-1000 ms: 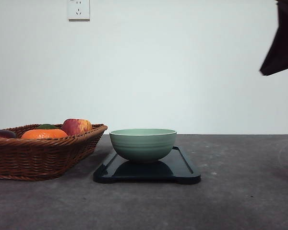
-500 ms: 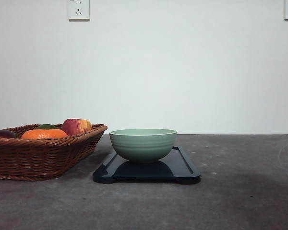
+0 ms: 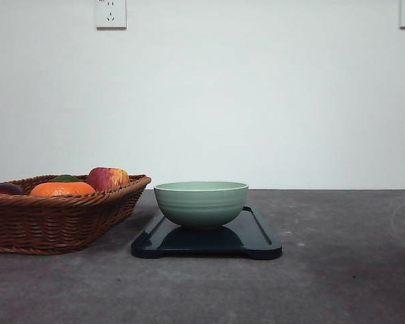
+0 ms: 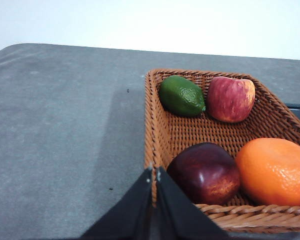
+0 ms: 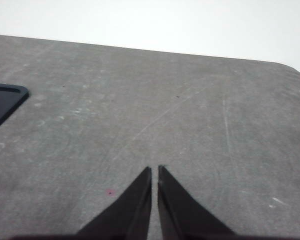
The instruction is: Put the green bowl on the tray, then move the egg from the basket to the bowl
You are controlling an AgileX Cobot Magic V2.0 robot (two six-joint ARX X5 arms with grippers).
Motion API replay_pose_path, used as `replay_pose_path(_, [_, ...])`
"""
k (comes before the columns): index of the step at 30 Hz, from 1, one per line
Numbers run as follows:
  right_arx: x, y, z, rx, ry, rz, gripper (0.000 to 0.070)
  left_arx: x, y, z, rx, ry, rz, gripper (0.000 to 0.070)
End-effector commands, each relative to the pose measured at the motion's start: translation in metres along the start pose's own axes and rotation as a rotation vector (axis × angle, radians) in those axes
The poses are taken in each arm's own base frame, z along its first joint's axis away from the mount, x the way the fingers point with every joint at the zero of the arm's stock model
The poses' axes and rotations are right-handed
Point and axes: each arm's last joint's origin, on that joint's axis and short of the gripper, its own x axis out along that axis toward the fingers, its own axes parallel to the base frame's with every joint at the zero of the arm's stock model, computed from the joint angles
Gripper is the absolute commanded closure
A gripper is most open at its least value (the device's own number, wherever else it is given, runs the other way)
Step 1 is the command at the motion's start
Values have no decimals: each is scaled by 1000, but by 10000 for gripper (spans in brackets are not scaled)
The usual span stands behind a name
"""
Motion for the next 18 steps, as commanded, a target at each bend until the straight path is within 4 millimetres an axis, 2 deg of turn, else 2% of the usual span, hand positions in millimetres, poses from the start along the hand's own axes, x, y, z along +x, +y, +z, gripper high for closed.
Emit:
replay_pose_path(1, [0,0,-1,11,-5,-2,685,2,1,-7,17,24,5,700])
replay_pose_path(18, [0,0,-1,10,-6,-3,685,2,1,-7,17,24,5,700])
